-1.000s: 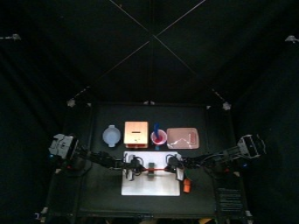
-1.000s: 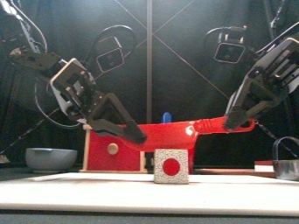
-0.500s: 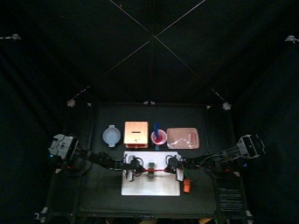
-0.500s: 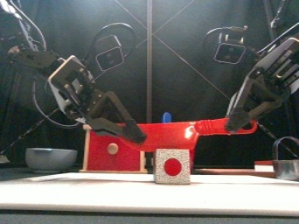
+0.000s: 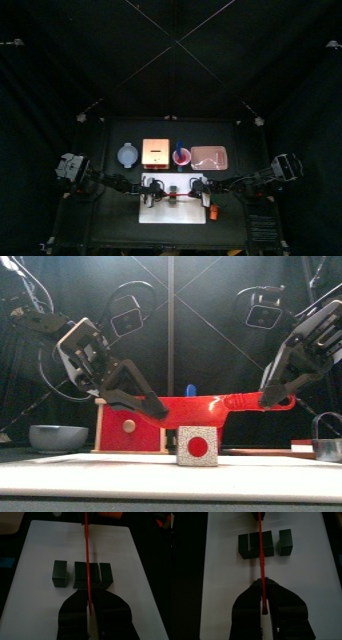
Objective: Cut sushi roll
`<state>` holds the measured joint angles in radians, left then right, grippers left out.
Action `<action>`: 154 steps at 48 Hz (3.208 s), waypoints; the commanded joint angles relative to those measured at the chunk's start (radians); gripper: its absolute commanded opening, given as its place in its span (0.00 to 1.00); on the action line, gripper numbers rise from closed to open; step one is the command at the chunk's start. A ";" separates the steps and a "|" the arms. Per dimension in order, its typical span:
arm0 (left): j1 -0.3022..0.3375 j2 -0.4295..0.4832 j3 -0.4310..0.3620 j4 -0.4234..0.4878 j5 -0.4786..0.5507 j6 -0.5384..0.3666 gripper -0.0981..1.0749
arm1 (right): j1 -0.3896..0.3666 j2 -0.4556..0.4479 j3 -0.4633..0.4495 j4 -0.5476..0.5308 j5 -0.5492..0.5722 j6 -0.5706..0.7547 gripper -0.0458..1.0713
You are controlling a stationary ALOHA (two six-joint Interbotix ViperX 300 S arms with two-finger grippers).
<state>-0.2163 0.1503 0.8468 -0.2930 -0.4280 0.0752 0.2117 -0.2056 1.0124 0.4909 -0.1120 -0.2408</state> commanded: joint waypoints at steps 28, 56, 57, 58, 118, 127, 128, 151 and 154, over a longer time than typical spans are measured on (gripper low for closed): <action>-0.011 0.021 0.002 -0.020 0.051 0.000 0.43 | 0.009 0.048 -0.014 -0.025 0.009 -0.002 0.39; -0.014 0.025 -0.002 -0.026 0.051 0.002 0.43 | -0.021 -0.014 -0.020 -0.087 0.014 -0.002 0.38; -0.014 0.026 -0.002 -0.026 0.051 0.002 0.43 | -0.021 -0.012 -0.020 -0.087 0.014 -0.002 0.38; -0.014 0.028 -0.002 -0.026 0.051 0.002 0.43 | -0.021 -0.011 -0.020 -0.087 0.014 -0.002 0.38; -0.041 -0.018 -0.035 -0.014 0.110 0.005 0.43 | 0.018 -0.011 -0.020 -0.055 0.034 0.018 0.38; -0.048 -0.057 -0.035 -0.011 0.112 0.006 0.43 | 0.021 -0.055 -0.028 -0.054 0.067 0.021 0.38; -0.051 -0.060 -0.035 -0.011 0.112 0.006 0.43 | 0.023 -0.057 -0.029 -0.054 0.071 0.021 0.38; -0.101 -0.025 -0.048 -0.011 0.123 0.003 0.43 | 0.075 -0.008 -0.052 0.018 0.104 0.021 0.38; -0.101 -0.021 -0.048 -0.011 0.121 0.005 0.43 | 0.077 -0.002 -0.054 0.018 0.104 0.021 0.38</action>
<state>-0.3007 0.1319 0.7946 -0.3068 -0.3175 0.0767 0.2746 -0.2010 0.9603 0.5077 -0.0184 -0.2163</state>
